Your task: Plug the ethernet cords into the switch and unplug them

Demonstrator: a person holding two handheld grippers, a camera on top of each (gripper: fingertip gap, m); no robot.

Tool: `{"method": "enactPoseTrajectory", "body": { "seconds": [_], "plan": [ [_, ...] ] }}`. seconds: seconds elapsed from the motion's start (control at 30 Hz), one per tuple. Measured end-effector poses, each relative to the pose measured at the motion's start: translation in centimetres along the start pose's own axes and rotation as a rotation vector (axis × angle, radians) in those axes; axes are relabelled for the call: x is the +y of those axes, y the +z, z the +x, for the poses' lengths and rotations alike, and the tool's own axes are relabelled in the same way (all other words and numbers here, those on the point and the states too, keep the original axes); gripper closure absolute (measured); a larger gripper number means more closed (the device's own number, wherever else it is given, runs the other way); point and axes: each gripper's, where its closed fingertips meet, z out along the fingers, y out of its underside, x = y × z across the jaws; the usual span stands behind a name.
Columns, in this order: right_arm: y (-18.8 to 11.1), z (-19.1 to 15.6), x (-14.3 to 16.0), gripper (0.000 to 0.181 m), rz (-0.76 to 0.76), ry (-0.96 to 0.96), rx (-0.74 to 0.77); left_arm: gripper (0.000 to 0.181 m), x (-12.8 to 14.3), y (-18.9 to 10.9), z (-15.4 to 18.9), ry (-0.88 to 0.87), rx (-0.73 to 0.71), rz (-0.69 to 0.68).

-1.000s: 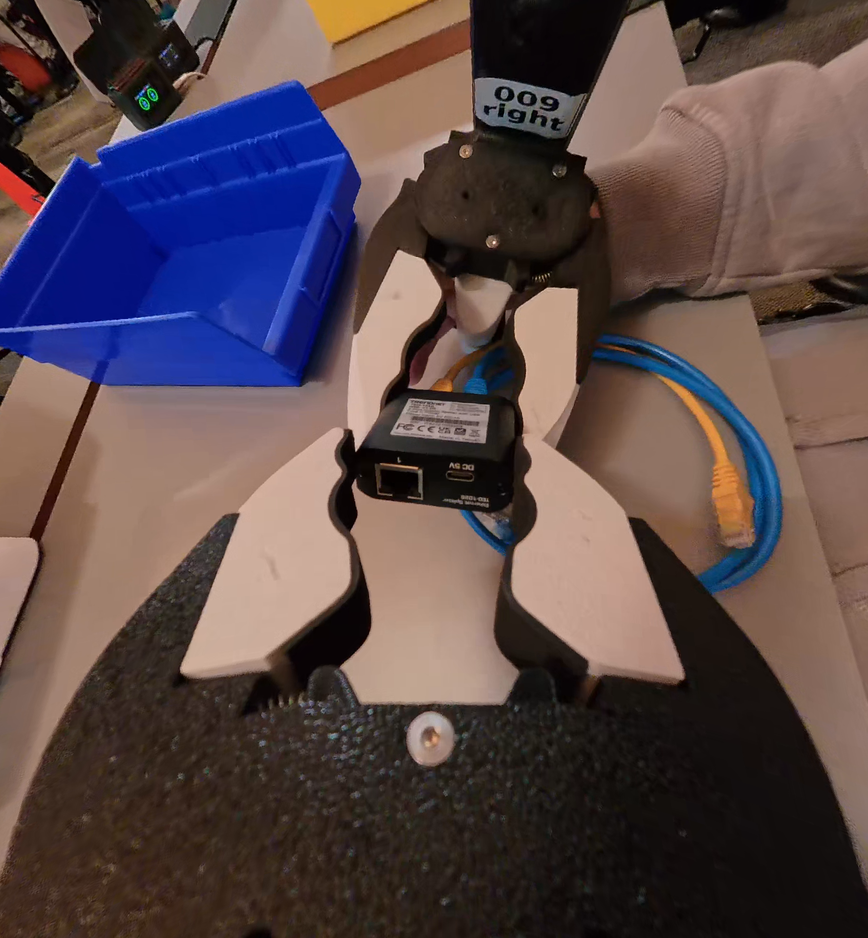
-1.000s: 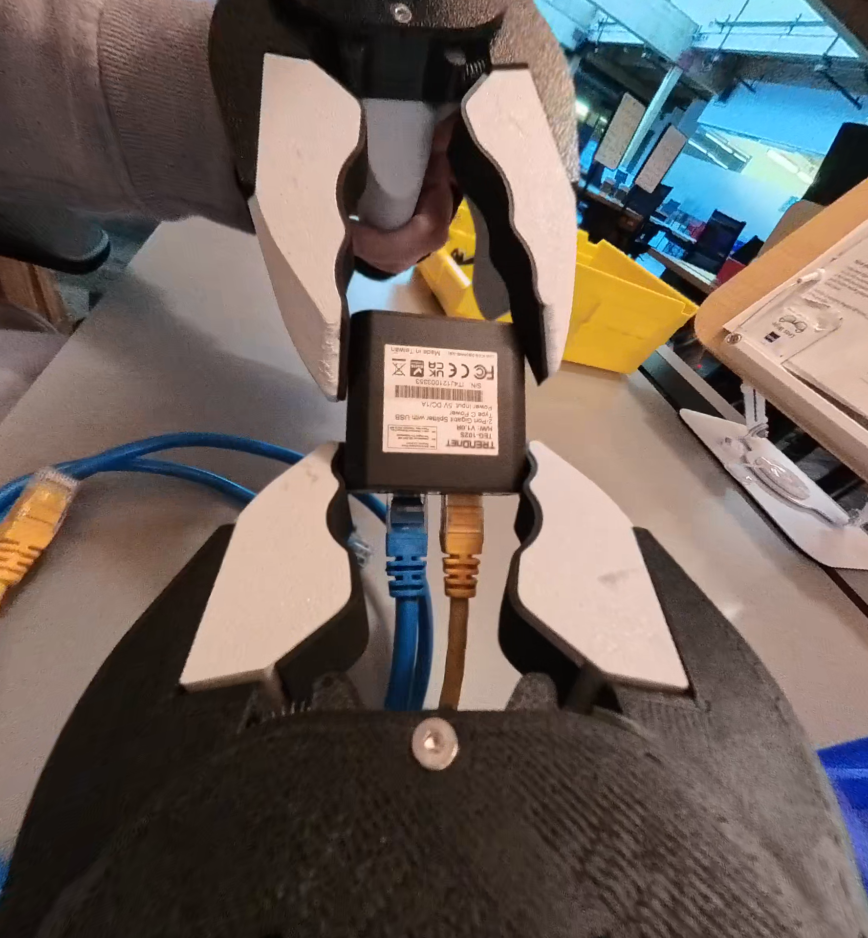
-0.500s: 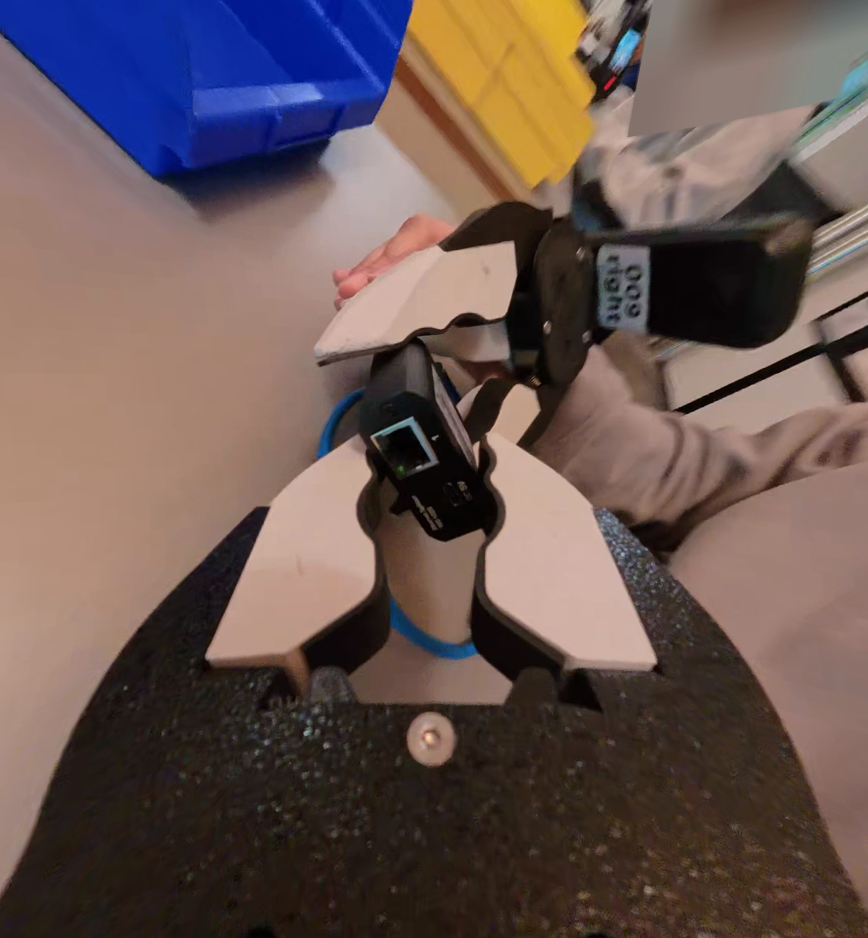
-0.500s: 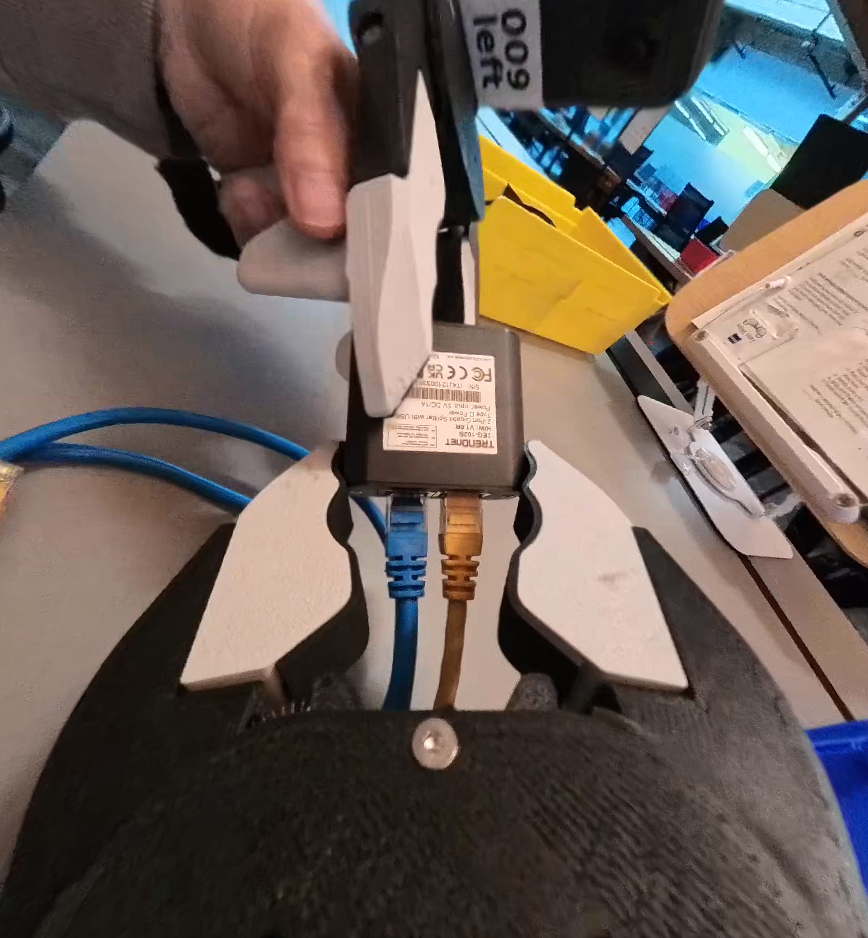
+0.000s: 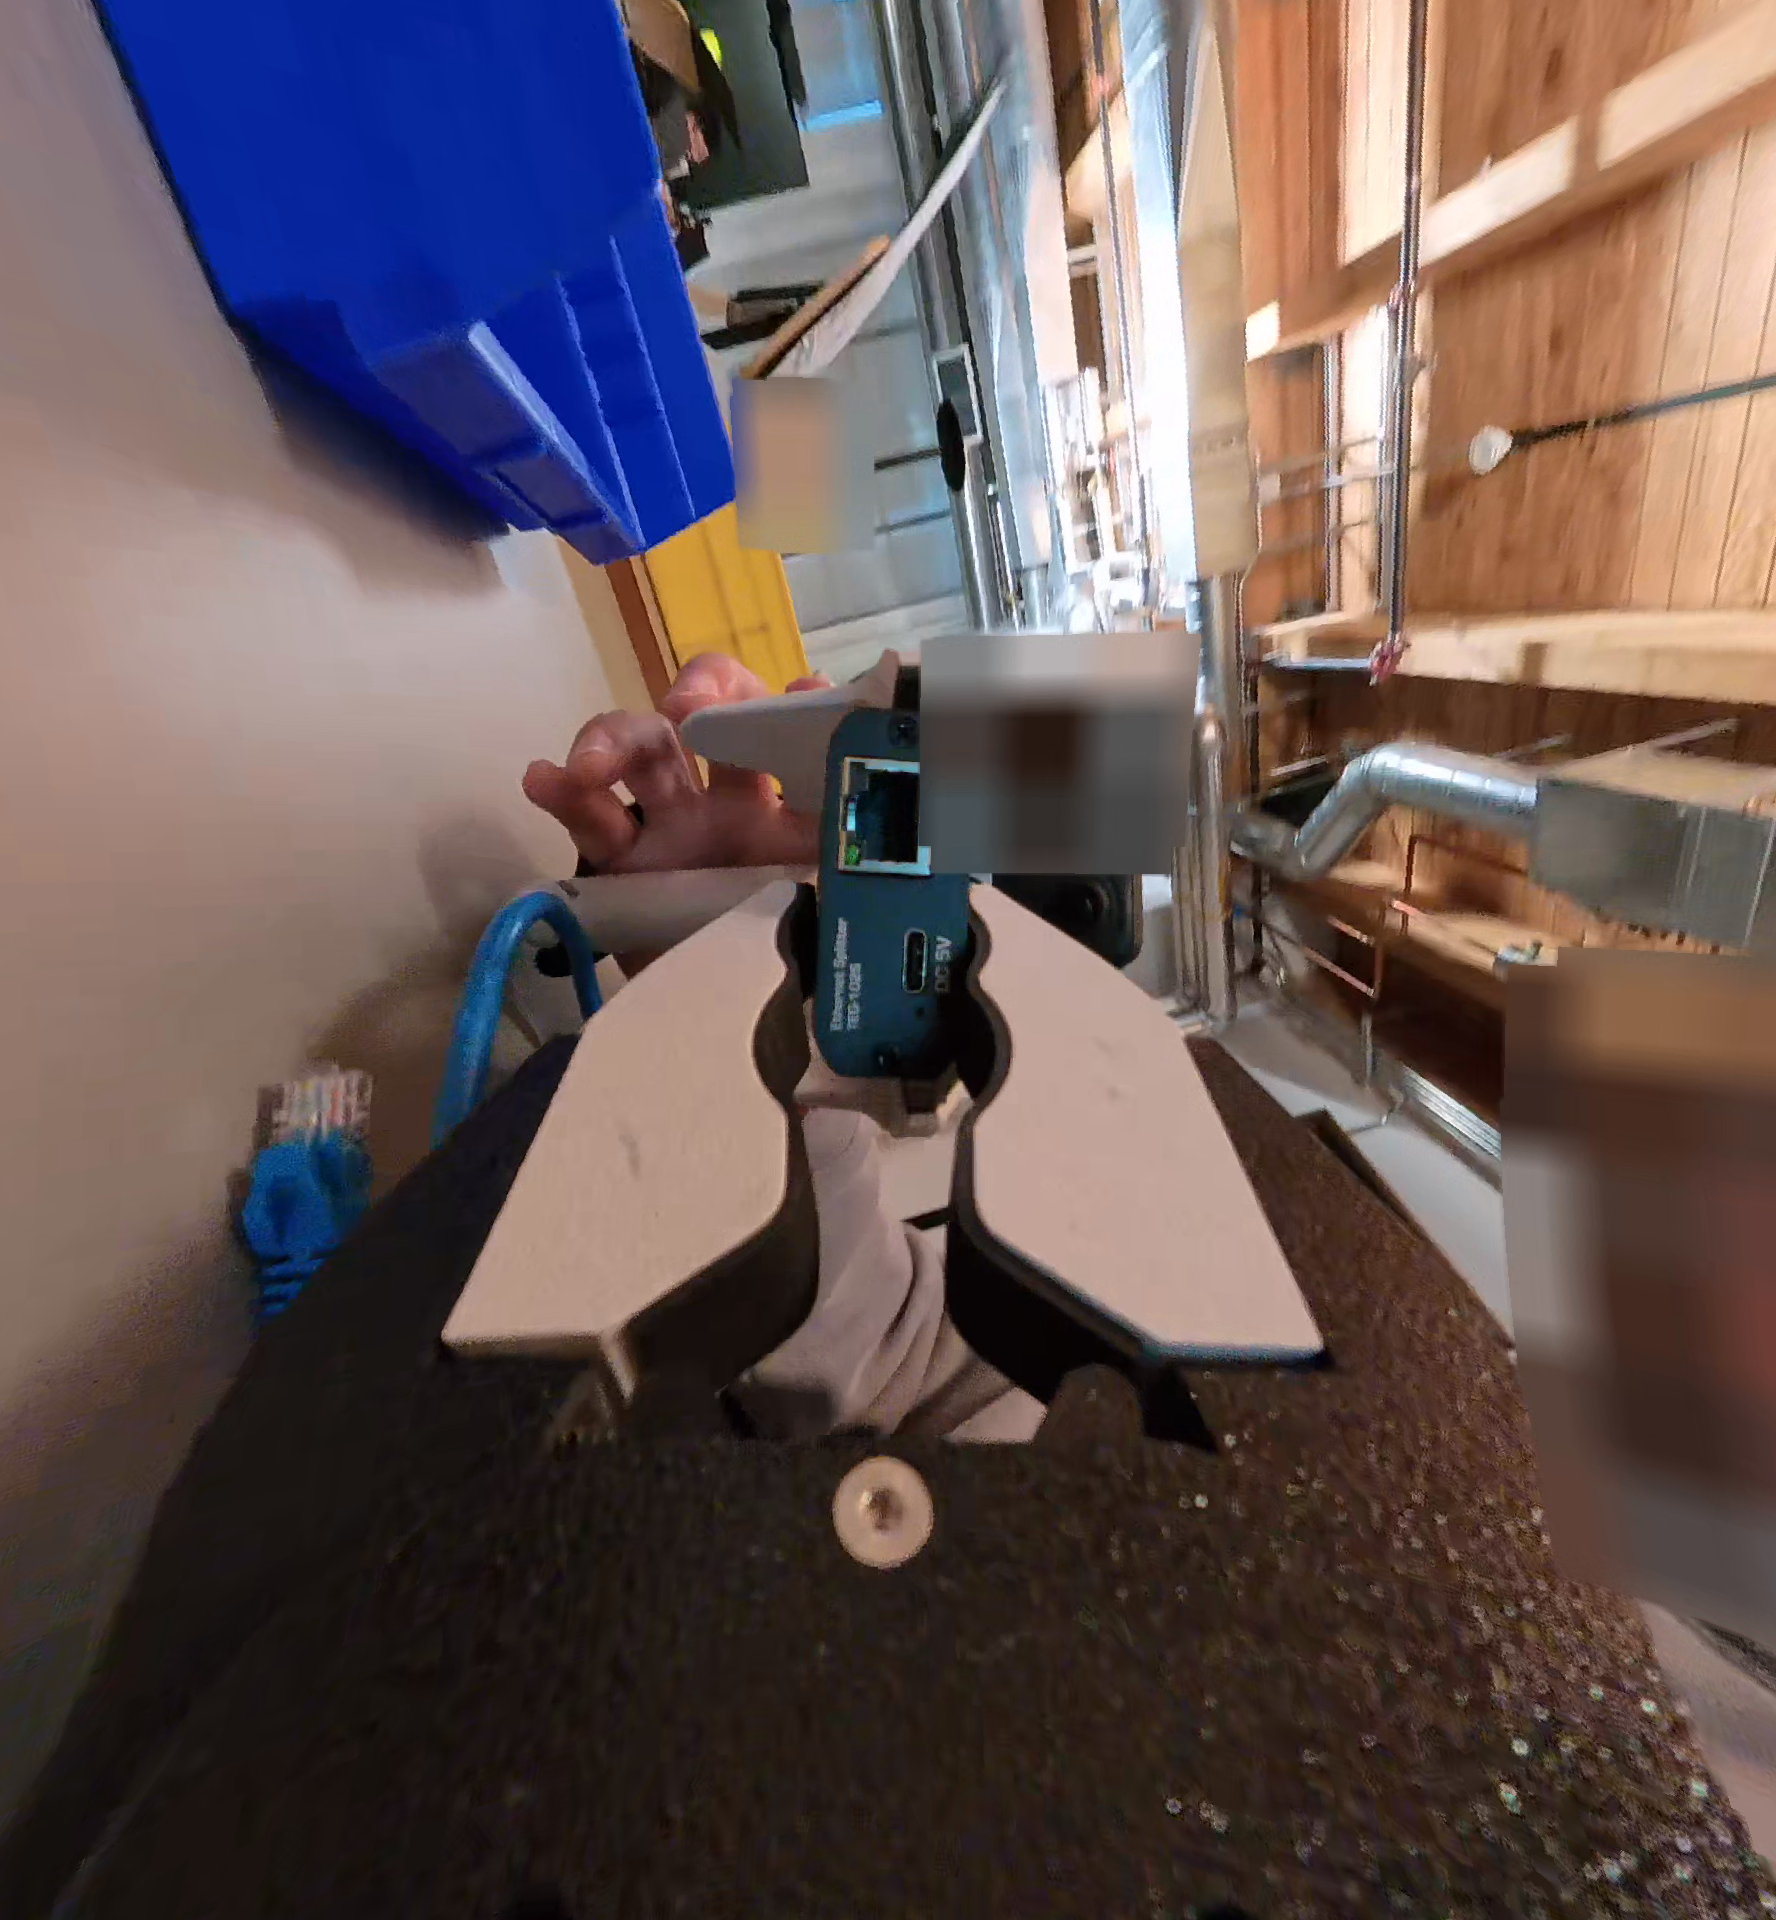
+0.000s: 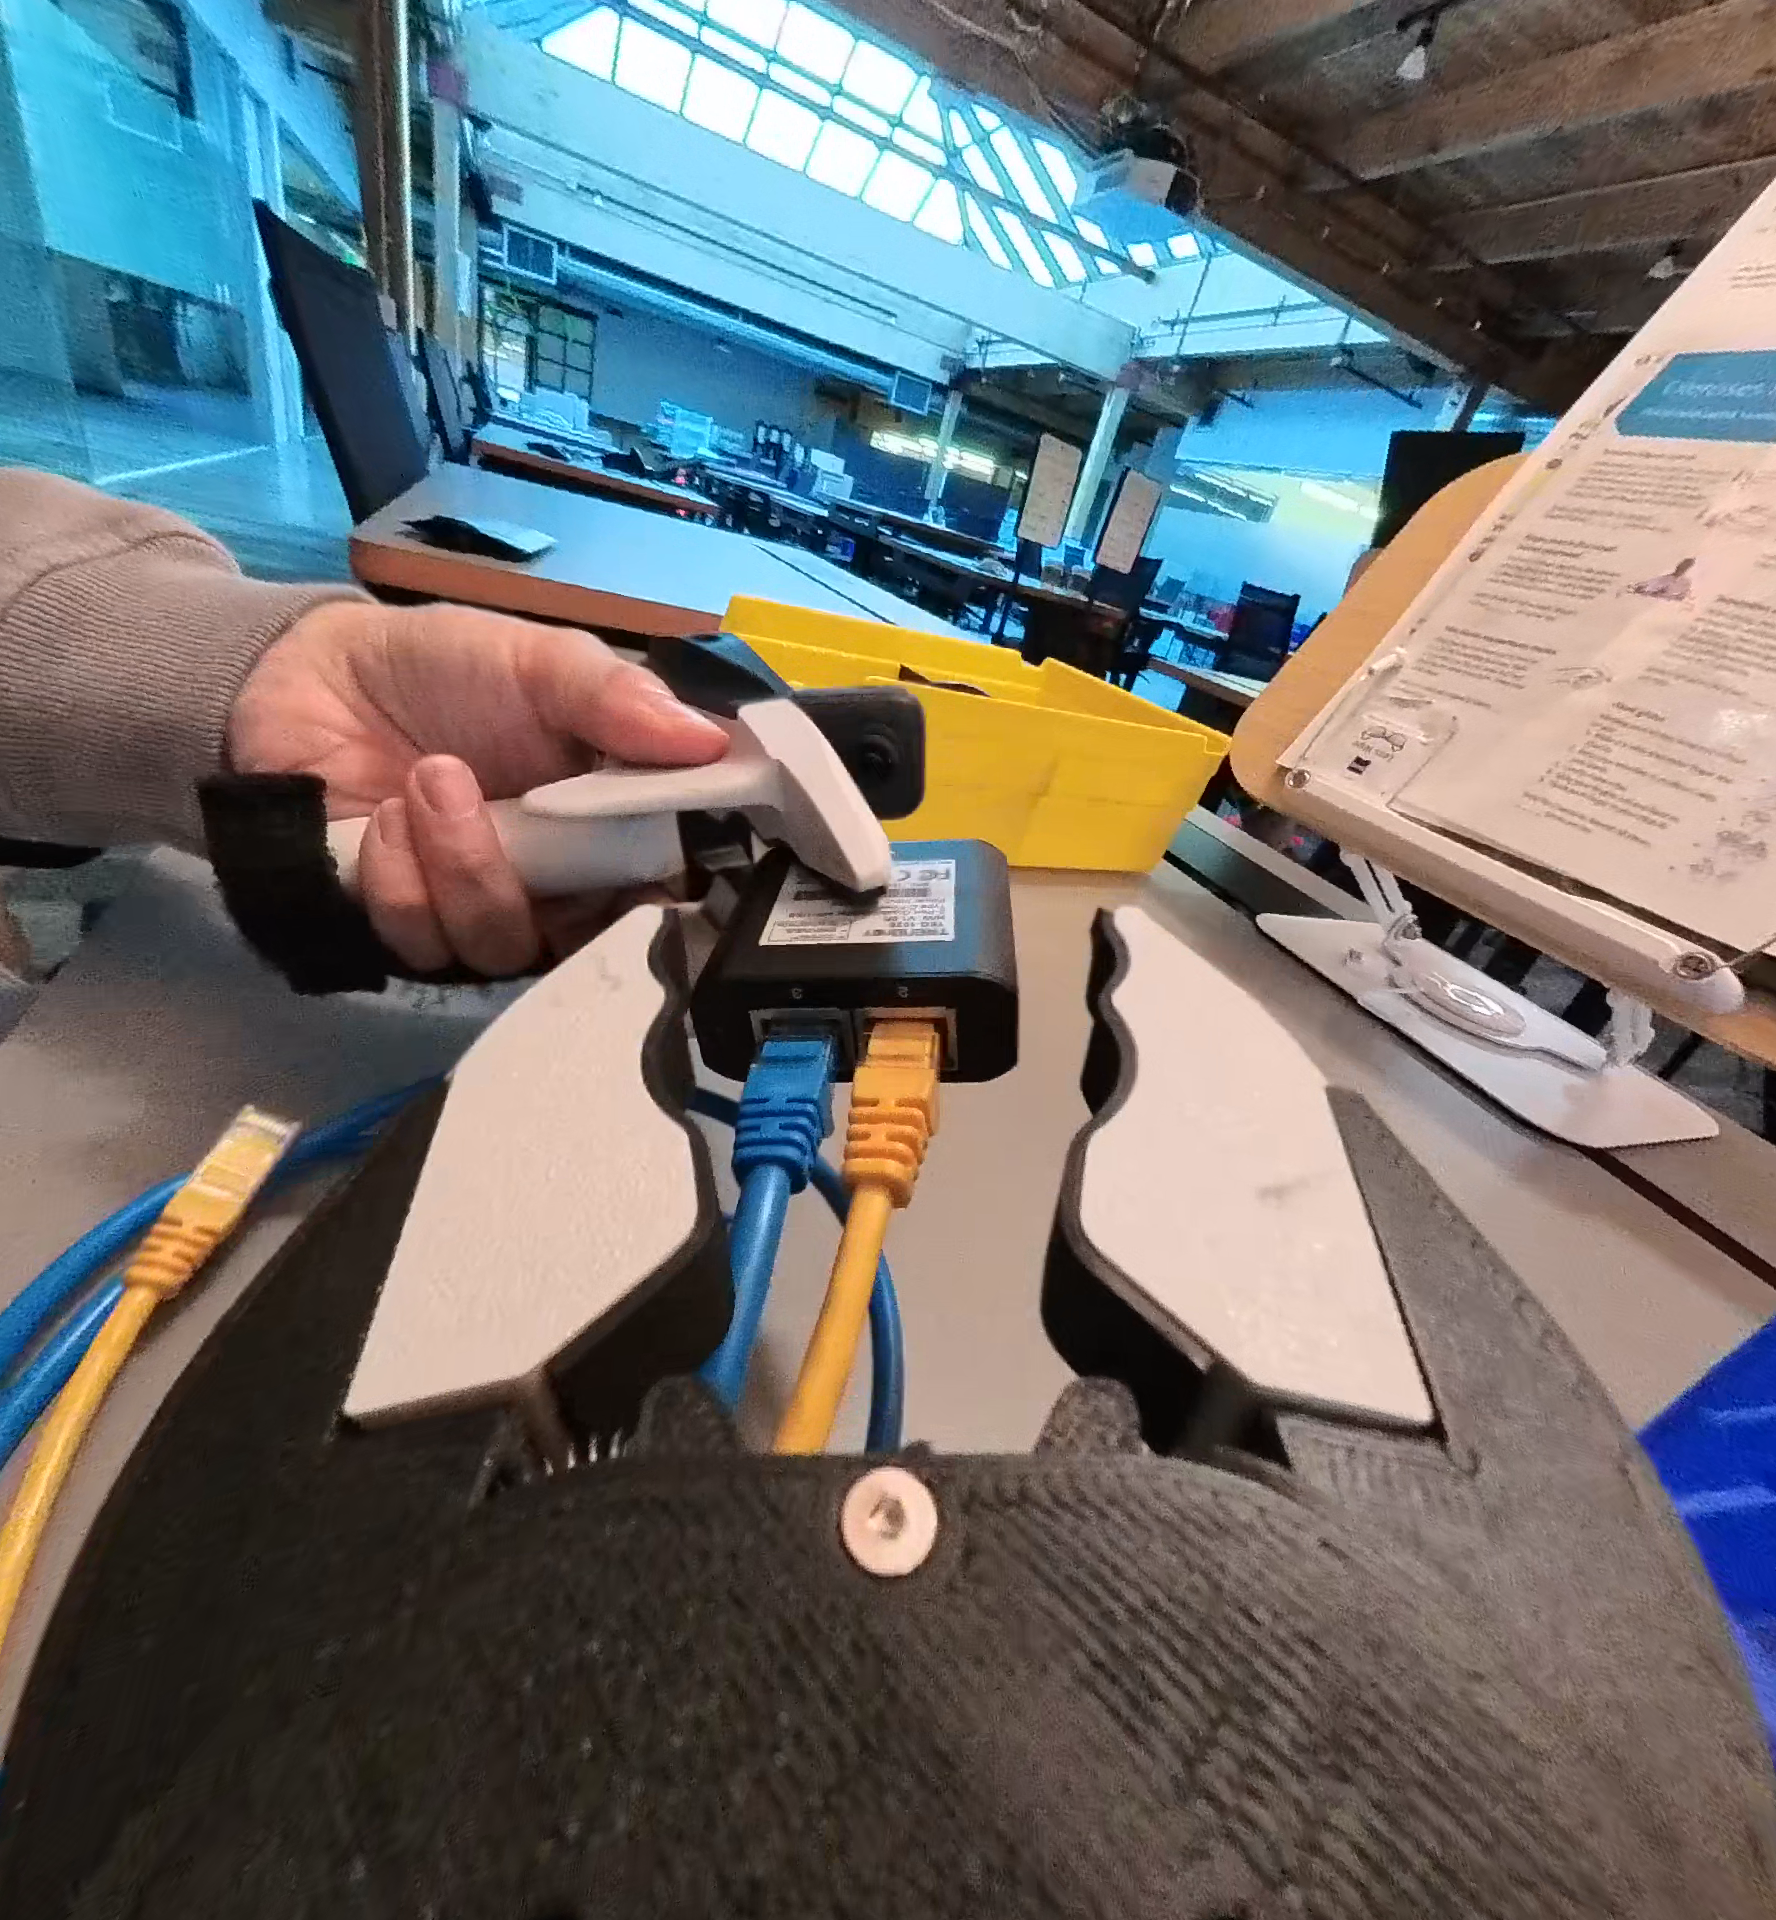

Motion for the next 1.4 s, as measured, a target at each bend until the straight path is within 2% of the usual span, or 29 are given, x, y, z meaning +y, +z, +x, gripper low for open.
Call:
{"method": "enactPoseTrajectory", "body": {
  "seconds": [0.1, 0.2, 0.3, 0.5, 0.63, 0.67, 0.83, 0.93, 0.97, 1.03, 1.1, 1.13, 1.2, 1.23, 1.3, 1.4],
  "plan": [
    [0.0, 0.1, 0.3, 0.107, -0.013, 0.029, 0.000, 0.157, -0.2, 0.2, 0.2, -0.025, -0.020, 0.049],
    [0.2, 0.1, 1.7, 0.115, -0.121, -0.069, 0.019, 0.158, -0.5, 0.2, 0.2, -0.012, -0.072, 0.088],
    [0.4, 0.2, -0.1, 0.117, -0.015, -0.028, 0.045, 0.157, -1.1, 0.1, 0.7, -0.059, -0.029, 0.159],
    [0.9, 0.3, 0.6, 0.120, -0.074, -0.067, 0.076, 0.157, -1.8, -0.3, -0.1, -0.057, -0.046, 0.215],
    [0.6, -0.5, 0.9, 0.120, -0.110, -0.035, -0.007, 0.158, -1.0, -0.4, -0.3, 0.102, -0.098, 0.134],
    [0.5, -0.6, 0.9, 0.119, -0.115, -0.019, -0.021, 0.156, -1.4, -0.7, -0.1, 0.152, -0.113, 0.149],
    [-1.1, 0.0, 0.2, 0.119, -0.055, 0.119, -0.044, 0.147, -3.7, -3.5, 3.8, 0.522, -0.155, 0.169],
    [-2.6, 0.5, -0.4, 0.120, 0.009, 0.203, -0.066, 0.143, -6.4, -7.5, 6.2, 0.842, -0.355, 0.163],
    [-3.1, 0.8, -0.4, 0.120, 0.031, 0.230, -0.069, 0.143, -7.8, -9.6, 6.3, 0.924, -0.486, 0.155],
    [-3.7, 1.4, -0.5, 0.120, 0.068, 0.273, -0.073, 0.143, -11.9, -15.7, 5.6, 1.009, -0.862, 0.157],
    [-4.1, 1.8, -0.4, 0.120, 0.094, 0.290, -0.079, 0.148, -15.5, -23.1, 4.1, 1.009, -1.233, 0.079],
    [-4.3, 1.8, -0.3, 0.120, 0.102, 0.294, -0.083, 0.147, -16.7, -26.9, 3.2, 0.946, -1.396, 0.004],
    [-4.4, 1.7, -0.3, 0.120, 0.118, 0.293, -0.100, 0.144, -18.0, -33.6, 2.0, 0.772, -1.623, -0.129],
    [-4.5, 1.7, -0.3, 0.120, 0.122, 0.291, -0.094, 0.143, -18.4, -36.2, 1.7, 0.687, -1.695, -0.147],
    [-4.6, 1.7, -0.4, 0.120, 0.131, 0.292, -0.094, 0.140, -18.6, -39.4, 0.8, 0.515, -1.735, -0.145],
    [-4.7, 1.9, -0.4, 0.120, 0.135, 0.301, -0.089, 0.140, -17.4, -40.2, -1.4, 0.285, -1.642, -0.120]
  ]
}}
